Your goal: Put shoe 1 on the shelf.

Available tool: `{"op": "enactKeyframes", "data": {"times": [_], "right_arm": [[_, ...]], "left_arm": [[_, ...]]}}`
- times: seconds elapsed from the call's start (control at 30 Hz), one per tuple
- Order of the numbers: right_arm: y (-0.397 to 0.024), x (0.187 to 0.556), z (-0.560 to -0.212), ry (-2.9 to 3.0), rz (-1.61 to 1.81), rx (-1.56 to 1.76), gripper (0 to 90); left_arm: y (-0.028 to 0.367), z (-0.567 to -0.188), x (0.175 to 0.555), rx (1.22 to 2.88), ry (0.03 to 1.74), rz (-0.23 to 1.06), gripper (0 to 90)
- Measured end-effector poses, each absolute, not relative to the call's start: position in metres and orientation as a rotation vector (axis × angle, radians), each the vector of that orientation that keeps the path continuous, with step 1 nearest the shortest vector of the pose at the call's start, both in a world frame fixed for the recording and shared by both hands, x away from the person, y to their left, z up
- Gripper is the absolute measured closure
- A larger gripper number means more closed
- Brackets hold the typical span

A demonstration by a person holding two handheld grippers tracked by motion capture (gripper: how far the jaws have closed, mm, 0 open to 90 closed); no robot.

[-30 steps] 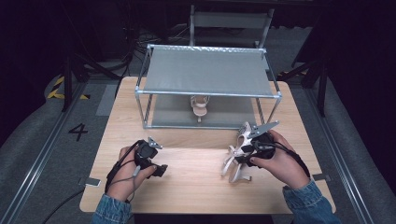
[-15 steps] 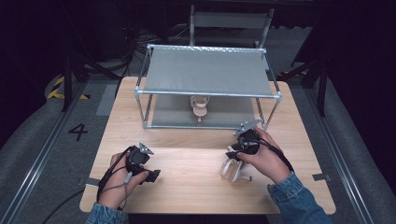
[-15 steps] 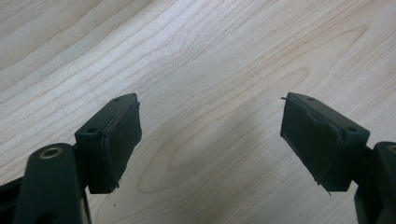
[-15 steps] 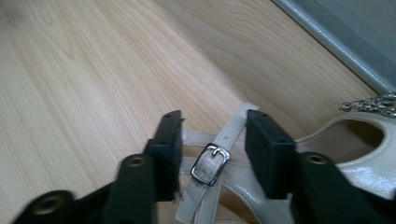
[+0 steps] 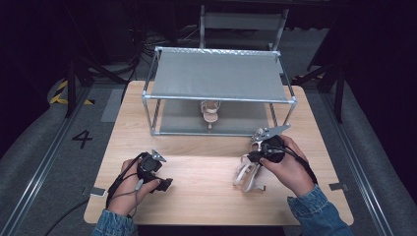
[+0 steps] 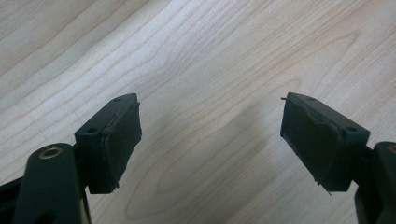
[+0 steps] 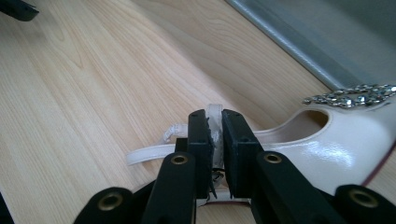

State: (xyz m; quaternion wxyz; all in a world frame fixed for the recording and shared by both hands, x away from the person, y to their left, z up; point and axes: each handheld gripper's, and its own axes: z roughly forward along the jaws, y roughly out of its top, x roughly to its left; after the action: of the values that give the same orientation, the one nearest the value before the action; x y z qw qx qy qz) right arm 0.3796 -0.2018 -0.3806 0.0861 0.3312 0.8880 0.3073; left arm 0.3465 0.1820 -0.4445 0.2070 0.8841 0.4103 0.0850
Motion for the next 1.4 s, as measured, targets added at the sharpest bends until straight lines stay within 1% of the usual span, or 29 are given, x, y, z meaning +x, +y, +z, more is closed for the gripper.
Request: {"op": "enactKeyframes", "data": {"times": [0.13, 0.27, 0.53, 0.8, 0.93, 0.97, 1.0, 1.07, 1.13, 1.27, 1.4], "right_arm": [[-0.216, 0.374, -0.373, 2.613, 0.929, 1.008, 82.9], [-0.241, 0.368, -0.367, 2.569, 0.916, 1.078, 82.8], [-0.282, 0.366, -0.378, 2.517, 0.856, 1.233, 82.9], [-0.304, 0.366, -0.384, 2.428, 0.874, 1.290, 82.9], [-0.306, 0.366, -0.386, 2.419, 0.889, 1.294, 81.9], [-0.305, 0.365, -0.386, 2.419, 0.892, 1.295, 80.1], [-0.305, 0.365, -0.386, 2.419, 0.892, 1.295, 80.1], [-0.305, 0.363, -0.383, 2.408, 0.917, 1.308, 71.1], [-0.304, 0.359, -0.378, 2.382, 0.952, 1.317, 65.7], [-0.296, 0.351, -0.368, 2.373, 0.984, 1.295, 58.9], [-0.280, 0.350, -0.373, 2.433, 1.012, 1.279, 51.4]], "left_arm": [[0.176, -0.444, 0.352, 2.466, 1.119, 0.232, 21.0], [0.167, -0.444, 0.357, 2.484, 1.085, 0.222, 20.9], [0.147, -0.441, 0.368, 2.512, 1.000, 0.213, 20.6], [0.134, -0.440, 0.374, 2.522, 0.965, 0.203, 20.6], [0.132, -0.439, 0.375, 2.524, 0.947, 0.206, 20.6], [0.132, -0.439, 0.376, 2.527, 0.947, 0.205, 20.6], [0.132, -0.439, 0.376, 2.527, 0.947, 0.205, 20.6], [0.132, -0.439, 0.376, 2.526, 0.953, 0.200, 20.6], [0.131, -0.439, 0.376, 2.525, 0.954, 0.198, 20.6], [0.131, -0.439, 0.378, 2.530, 0.941, 0.202, 20.6], [0.130, -0.440, 0.377, 2.531, 0.944, 0.200, 20.5]]}}
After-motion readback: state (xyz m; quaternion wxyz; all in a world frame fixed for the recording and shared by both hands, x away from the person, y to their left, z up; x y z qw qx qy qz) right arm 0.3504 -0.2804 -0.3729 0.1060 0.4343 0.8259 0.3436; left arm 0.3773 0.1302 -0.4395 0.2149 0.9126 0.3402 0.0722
